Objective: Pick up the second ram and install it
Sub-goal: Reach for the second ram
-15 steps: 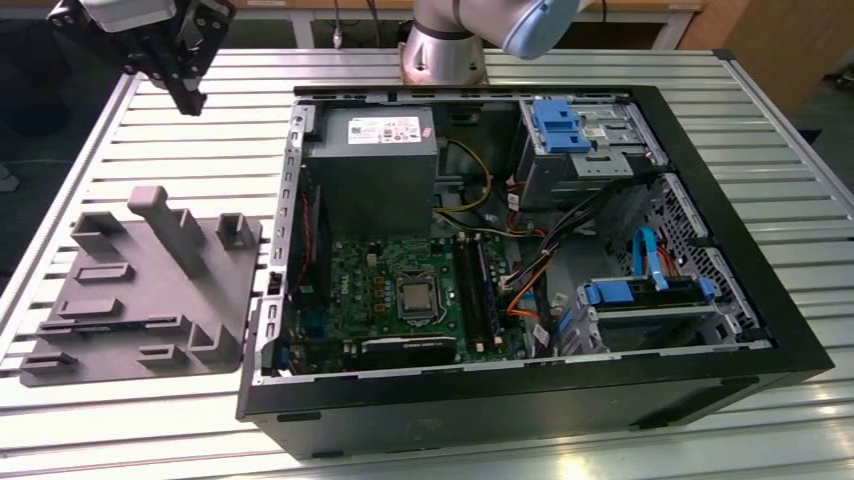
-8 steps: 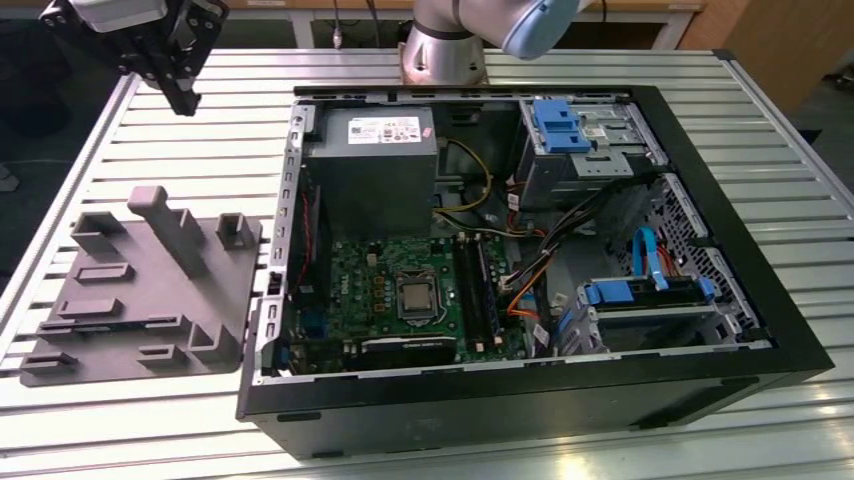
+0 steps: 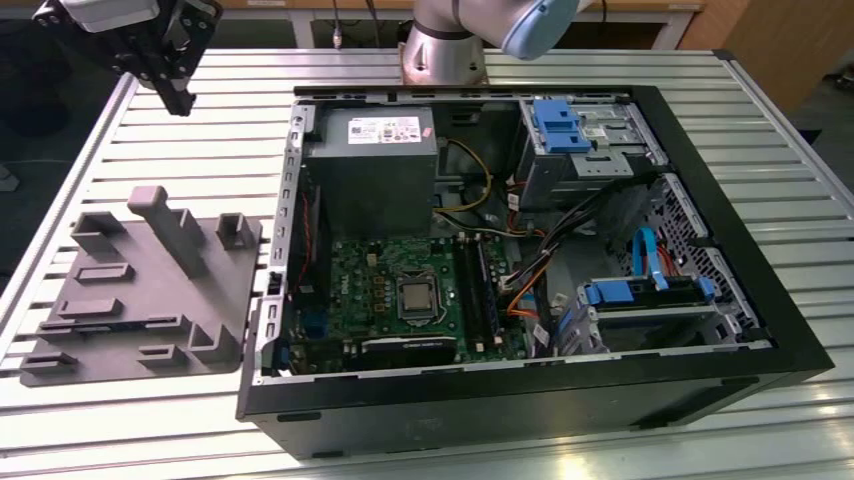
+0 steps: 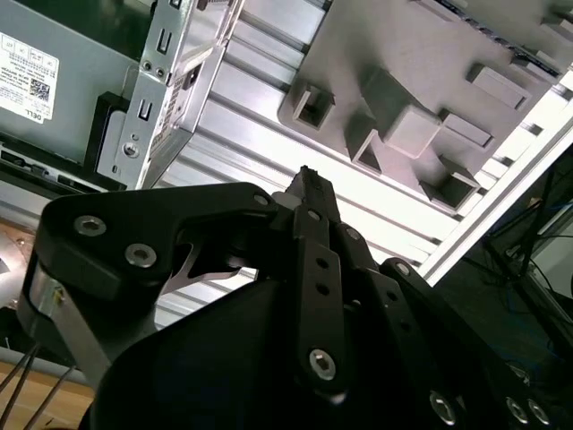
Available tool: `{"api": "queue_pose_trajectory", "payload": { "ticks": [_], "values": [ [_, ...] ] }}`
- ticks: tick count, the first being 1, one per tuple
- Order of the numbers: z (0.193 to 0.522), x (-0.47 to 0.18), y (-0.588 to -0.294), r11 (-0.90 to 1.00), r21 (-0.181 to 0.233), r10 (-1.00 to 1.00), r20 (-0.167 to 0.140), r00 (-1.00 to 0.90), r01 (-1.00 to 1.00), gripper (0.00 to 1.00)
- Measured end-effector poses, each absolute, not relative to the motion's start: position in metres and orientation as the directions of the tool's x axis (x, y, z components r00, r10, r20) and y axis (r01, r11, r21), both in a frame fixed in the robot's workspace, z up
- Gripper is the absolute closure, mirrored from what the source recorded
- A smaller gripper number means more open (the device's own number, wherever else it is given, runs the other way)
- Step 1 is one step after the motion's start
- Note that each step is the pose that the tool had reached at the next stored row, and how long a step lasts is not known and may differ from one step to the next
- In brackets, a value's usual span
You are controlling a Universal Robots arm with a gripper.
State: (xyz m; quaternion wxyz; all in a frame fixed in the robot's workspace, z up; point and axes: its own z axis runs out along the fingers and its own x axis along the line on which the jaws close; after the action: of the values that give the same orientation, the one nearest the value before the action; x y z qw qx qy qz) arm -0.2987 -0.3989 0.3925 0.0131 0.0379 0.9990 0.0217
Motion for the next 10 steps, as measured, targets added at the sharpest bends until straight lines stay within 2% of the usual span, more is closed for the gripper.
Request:
{"api": "queue_pose_trajectory", "payload": {
  "ticks": [10],
  "values": [
    [0.392,-0.323,-0.399,0.996,0.044,0.076,-0.024,-0.997,0.075,0.89]
  ]
}}
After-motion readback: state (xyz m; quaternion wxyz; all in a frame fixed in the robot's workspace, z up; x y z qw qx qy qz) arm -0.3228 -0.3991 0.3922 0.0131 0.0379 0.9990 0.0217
